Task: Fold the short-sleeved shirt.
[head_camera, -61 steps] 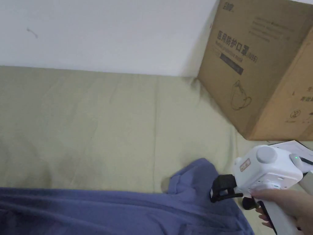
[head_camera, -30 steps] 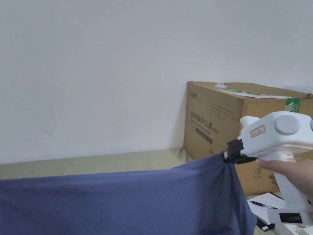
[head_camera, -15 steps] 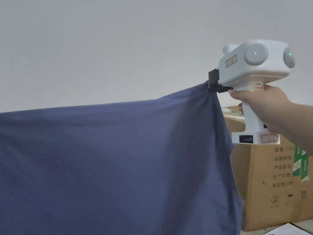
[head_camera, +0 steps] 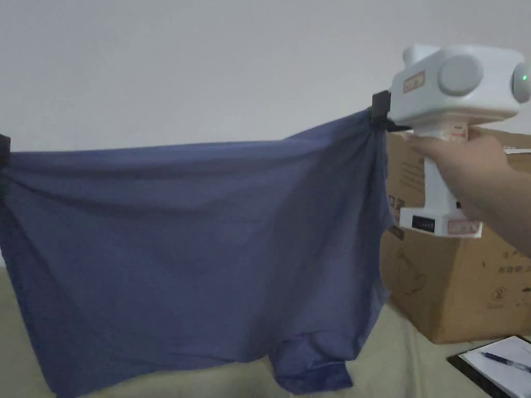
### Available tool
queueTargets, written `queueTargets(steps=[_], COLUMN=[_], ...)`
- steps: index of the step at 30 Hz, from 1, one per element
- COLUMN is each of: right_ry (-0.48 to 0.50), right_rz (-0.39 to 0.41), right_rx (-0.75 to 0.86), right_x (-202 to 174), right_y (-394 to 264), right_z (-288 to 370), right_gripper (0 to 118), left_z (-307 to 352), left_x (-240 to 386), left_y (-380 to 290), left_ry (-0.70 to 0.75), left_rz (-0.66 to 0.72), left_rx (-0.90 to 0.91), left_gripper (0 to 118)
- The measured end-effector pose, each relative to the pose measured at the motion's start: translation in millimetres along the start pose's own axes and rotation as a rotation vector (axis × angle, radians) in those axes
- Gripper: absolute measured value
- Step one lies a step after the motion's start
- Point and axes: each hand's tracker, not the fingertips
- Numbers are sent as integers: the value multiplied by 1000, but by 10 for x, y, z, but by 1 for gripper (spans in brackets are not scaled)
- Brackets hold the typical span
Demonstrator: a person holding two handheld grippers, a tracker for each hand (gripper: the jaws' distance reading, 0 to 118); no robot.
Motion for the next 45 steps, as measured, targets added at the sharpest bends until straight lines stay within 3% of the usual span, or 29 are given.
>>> queueTargets(steps=[4, 6, 11, 12, 15, 17, 20, 26, 34, 38, 42, 44, 45], right_ry=[42, 41, 61, 71, 95, 112, 113, 157, 113, 48, 10, 23, 17], right_rz=[-113, -134, -124, -85, 5, -3, 16, 38, 17, 96, 124, 88, 66], right_rx=[-182, -302, -470, -480, -503, -511, -525, -587, -773, -844, -881, -886, -901], right_x=[184, 270, 456, 481, 555, 632, 706, 870, 916, 830, 735, 752, 746], right_y=[-1396, -2067, -3351, -3500, -3803, -3912, -3987, -4020, -4495, -4789, -4872, -4838, -4819], right_z=[-202, -195, 246, 407, 970, 1345, 1894, 2643, 2631, 2448, 2347, 2344, 2346], right_gripper=[0, 0, 0, 0, 0, 0, 0, 0, 0, 0, 12, 37, 62], left_z=[-268, -299, 73, 145, 540, 871, 1277, 1956, 2184, 2084, 2005, 2003, 2018], left_x=[93, 146, 159, 100, -42, -81, -185, -337, -212, -163, -36, -82, -122], left_y=[-1170, -1771, -3039, -3204, -3608, -3743, -3939, -4159, -4643, -4785, -4828, -4829, -4779], left_ry=[-58, -81, -169, -165, -191, -192, -172, -197, -218, -198, -169, -122, -92], left_rz=[20, -7, 16, -3, 21, -10, -161, -193, -300, -310, -359, -377, -366], left_rx=[-121, -186, -287, -312, -344, -346, -360, -373, -461, -476, -542, -545, -540], left_gripper=[1, 1, 1, 1, 1, 1, 1, 1, 1, 2, 13, 44, 65])
